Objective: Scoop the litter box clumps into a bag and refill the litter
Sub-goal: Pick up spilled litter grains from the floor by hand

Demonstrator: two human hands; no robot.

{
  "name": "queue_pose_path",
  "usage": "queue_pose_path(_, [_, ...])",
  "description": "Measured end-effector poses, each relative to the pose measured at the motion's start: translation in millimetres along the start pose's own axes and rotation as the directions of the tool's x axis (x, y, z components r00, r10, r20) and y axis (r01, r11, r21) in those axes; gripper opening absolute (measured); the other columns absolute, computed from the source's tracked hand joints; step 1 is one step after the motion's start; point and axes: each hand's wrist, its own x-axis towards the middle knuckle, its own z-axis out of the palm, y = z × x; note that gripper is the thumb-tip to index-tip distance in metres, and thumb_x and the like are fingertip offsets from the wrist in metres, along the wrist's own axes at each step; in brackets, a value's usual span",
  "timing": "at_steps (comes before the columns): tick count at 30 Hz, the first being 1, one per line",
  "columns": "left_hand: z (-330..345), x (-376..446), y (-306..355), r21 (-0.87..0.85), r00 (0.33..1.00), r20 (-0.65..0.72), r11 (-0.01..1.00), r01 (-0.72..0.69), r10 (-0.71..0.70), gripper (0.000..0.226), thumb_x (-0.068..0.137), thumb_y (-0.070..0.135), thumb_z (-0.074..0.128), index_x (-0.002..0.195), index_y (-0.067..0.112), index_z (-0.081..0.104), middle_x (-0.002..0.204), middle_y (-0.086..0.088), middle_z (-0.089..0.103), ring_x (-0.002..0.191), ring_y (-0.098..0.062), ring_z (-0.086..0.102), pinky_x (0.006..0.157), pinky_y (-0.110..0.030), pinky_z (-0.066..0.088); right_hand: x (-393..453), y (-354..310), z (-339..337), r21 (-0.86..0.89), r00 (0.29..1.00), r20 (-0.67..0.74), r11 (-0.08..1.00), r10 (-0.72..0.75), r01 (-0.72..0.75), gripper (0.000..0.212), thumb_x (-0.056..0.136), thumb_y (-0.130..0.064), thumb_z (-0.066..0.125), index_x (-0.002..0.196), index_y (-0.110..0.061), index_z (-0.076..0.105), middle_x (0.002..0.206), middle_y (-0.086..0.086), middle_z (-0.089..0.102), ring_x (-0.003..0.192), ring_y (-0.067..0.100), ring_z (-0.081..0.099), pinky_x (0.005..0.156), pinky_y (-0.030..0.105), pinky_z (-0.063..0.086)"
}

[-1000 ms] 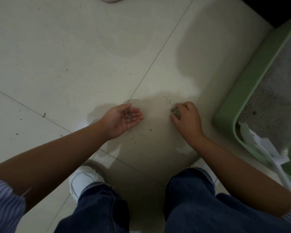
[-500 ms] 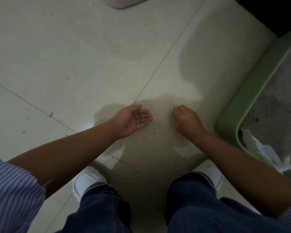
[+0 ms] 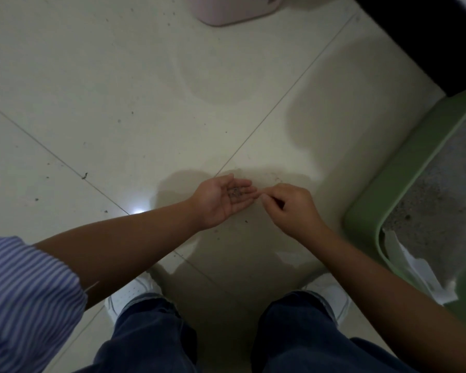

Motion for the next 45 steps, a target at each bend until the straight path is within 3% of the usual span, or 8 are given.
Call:
queue_pose_path(3, [-4,-1,3,-0.006,1.0,0.009,1.0,0.015,-0.015,0.044,0.101,0.021,0.025,0.082,-0.004,0.057,0.067,-0.014,0.067,0.075,-0.024,0.063,0.077,-0.03,0.054,-5,21,-6,-0.008,0.97,-0.144,0.979,0.198,-0.201,0.022,0.078,-0.007,0.056,0.084,0.008,0.071,0.076,0.022,0.069,0.068,0.032,0.067,0.069,0.022,0.041])
queue_pose_path(7, [-11,2,5,-0.016,1.0,-0.019,1.0,0.024,-0.024,0.044,0.101,0.021,0.026,0.082,-0.005,0.057,0.059,-0.013,0.069,0.056,-0.02,0.07,0.057,-0.023,0.057,-19,43,-2,-0.104,0.879,-0.042,0.873,0.474,-0.476,0.036,0.085,-0.009,0.06,0.119,0.005,0.058,0.121,0.021,0.055,0.114,0.032,0.051,0.098,0.025,0.033])
queue_pose_path(13, [-14,3,6,0.006,0.999,-0.048,1.0,0.007,-0.007,0.042,0.1,0.022,0.029,0.083,-0.004,0.056,0.058,-0.012,0.069,0.054,-0.019,0.07,0.057,-0.023,0.057,-21,35,20,-0.087,0.839,-0.047,0.834,0.543,-0.545,0.025,0.089,-0.013,0.055,0.106,0.005,0.06,0.112,0.021,0.054,0.105,0.031,0.05,0.087,0.024,0.03])
queue_pose_path(19, [-16,2,8,0.048,0.998,-0.064,0.999,0.004,-0.001,0.04,0.099,0.025,0.033,0.083,-0.003,0.057,0.058,-0.011,0.068,0.055,-0.017,0.07,0.058,-0.022,0.057,-10,38,23,-0.087,0.881,-0.021,0.877,0.473,-0.473,0.027,0.09,0.0,0.043,0.106,0.006,0.064,0.108,0.023,0.058,0.105,0.033,0.053,0.087,0.026,0.033])
queue_pose_path(23, [-17,1,8,0.053,0.997,-0.071,0.999,-0.001,0.005,0.04,0.099,0.025,0.034,0.082,-0.003,0.057,0.058,-0.01,0.069,0.055,-0.017,0.07,0.058,-0.022,0.057,11,41,16,-0.14,0.958,-0.159,0.955,0.24,-0.263,0.02,0.07,-0.002,0.049,0.071,0.009,0.066,0.072,0.025,0.061,0.069,0.038,0.062,0.07,0.03,0.037])
queue_pose_path(30, [-16,0,10,0.055,0.998,-0.067,0.998,-0.009,0.013,0.04,0.099,0.025,0.033,0.081,-0.003,0.057,0.058,-0.01,0.068,0.054,-0.017,0.07,0.056,-0.021,0.056,3,54,23,-0.294,0.996,0.066,0.953,-0.06,0.077,0.021,0.073,-0.007,0.053,0.061,0.005,0.066,0.068,0.018,0.065,0.062,0.033,0.064,0.068,0.028,0.036])
queue_pose_path(38, [-15,3,7,0.062,0.999,-0.053,0.998,-0.003,0.007,0.04,0.099,0.025,0.034,0.081,-0.003,0.057,0.062,-0.012,0.066,0.055,-0.018,0.069,0.057,-0.022,0.057,-35,64,19,-0.276,0.998,0.005,0.959,-0.062,0.061,0.029,0.078,-0.011,0.048,0.066,0.006,0.068,0.07,0.018,0.067,0.066,0.029,0.062,0.07,0.027,0.037])
queue_pose_path(45, [-14,3,6,0.076,0.999,-0.045,0.997,0.006,-0.003,0.04,0.099,0.025,0.034,0.082,-0.003,0.057,0.058,-0.01,0.068,0.054,-0.017,0.069,0.057,-0.022,0.057,-43,66,22,-0.297,0.976,-0.136,0.933,0.171,-0.205,0.021,0.064,-0.01,0.071,0.079,0.004,0.069,0.075,0.019,0.065,0.069,0.035,0.064,0.07,0.024,0.037])
